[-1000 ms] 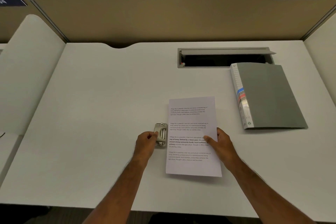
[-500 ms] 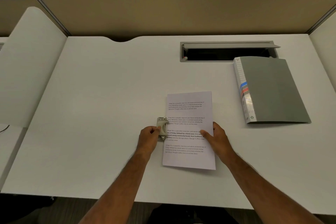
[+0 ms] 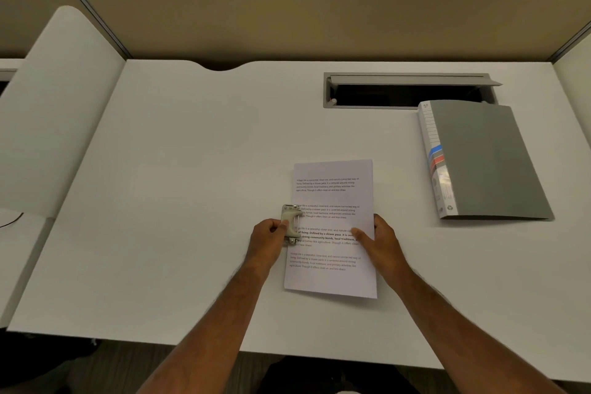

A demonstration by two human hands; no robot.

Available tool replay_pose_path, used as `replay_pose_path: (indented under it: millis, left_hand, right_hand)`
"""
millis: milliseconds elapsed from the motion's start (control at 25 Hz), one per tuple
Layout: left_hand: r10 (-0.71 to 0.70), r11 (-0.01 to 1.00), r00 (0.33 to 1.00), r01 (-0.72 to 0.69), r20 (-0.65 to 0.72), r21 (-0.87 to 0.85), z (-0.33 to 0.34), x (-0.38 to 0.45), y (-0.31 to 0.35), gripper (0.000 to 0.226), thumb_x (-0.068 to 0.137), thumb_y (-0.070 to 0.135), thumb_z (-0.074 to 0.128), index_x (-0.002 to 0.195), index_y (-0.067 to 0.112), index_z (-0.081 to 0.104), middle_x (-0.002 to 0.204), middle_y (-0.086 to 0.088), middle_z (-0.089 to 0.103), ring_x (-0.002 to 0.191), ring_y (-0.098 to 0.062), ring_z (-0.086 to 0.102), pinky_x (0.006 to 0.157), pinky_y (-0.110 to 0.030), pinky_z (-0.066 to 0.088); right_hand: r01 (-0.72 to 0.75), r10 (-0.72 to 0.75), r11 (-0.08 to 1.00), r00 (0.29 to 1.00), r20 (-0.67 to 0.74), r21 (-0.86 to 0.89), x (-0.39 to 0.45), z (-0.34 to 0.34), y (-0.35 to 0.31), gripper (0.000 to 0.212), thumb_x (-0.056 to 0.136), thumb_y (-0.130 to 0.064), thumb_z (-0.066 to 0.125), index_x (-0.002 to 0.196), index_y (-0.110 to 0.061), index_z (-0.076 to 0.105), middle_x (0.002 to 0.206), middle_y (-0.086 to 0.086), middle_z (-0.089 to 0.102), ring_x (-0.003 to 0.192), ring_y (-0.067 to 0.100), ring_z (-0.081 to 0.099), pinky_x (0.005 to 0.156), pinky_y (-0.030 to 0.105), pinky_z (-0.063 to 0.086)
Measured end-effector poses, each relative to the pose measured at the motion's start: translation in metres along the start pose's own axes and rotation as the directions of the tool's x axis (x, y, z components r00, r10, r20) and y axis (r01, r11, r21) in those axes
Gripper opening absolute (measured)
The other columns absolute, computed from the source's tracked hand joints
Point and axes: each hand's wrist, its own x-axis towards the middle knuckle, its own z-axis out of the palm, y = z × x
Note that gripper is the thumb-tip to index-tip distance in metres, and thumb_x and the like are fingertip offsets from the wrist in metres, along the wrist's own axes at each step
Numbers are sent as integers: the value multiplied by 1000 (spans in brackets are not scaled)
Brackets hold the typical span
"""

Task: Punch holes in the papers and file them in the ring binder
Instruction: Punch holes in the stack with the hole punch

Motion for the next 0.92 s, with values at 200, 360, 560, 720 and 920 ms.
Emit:
replay_pose_path:
  millis: [200, 360, 560, 720, 920]
  left_hand:
    - [7, 1000, 1000, -7, -6, -25, -5, 8, 1, 17, 97, 29, 66, 101, 13, 70, 95, 1, 72, 78, -8, 63, 62, -20, 43]
    - [47, 998, 997, -49, -65, -36, -14, 23, 9, 27, 94, 43, 67, 95, 16, 67, 89, 4, 69, 79, -10, 62, 65, -24, 44]
    - [204, 974, 970, -187, -133, 130, -8, 51, 26, 29, 96, 47, 60, 86, 20, 60, 84, 6, 65, 82, -18, 63, 74, -35, 53]
    - [312, 912, 934, -243, -175, 329, 12, 61, 28, 31, 99, 48, 54, 90, 18, 56, 92, 2, 62, 89, -24, 59, 85, -45, 50]
    - [445, 839, 858, -298, -258, 456, 28, 64, 27, 12, 103, 21, 47, 97, 14, 55, 95, -4, 60, 88, -26, 57, 84, -42, 40]
  right_hand:
    - [-11, 11, 1000, 1000, -13, 14, 1, 1, 3, 40, 95, -29, 69, 131, -20, 56, 121, -5, 68, 101, 11, 69, 77, 23, 56]
    - [-16, 17, 1000, 1000, -21, 25, 2, 2, 6, 38, 94, -28, 70, 129, -22, 58, 119, -6, 70, 100, 11, 70, 80, 28, 58]
    - [-19, 20, 999, 1000, -24, 34, 2, 3, 5, 33, 93, -26, 71, 124, -27, 58, 112, -13, 70, 97, 6, 70, 76, 23, 57]
    - [-31, 33, 998, 999, -30, 53, 5, 4, 3, 30, 93, -22, 71, 120, -29, 60, 110, -17, 70, 93, 3, 71, 76, 20, 56]
    - [-61, 64, 992, 998, -29, 106, 9, 3, 4, 31, 92, -17, 73, 121, -26, 64, 110, -14, 73, 92, 5, 73, 75, 22, 59]
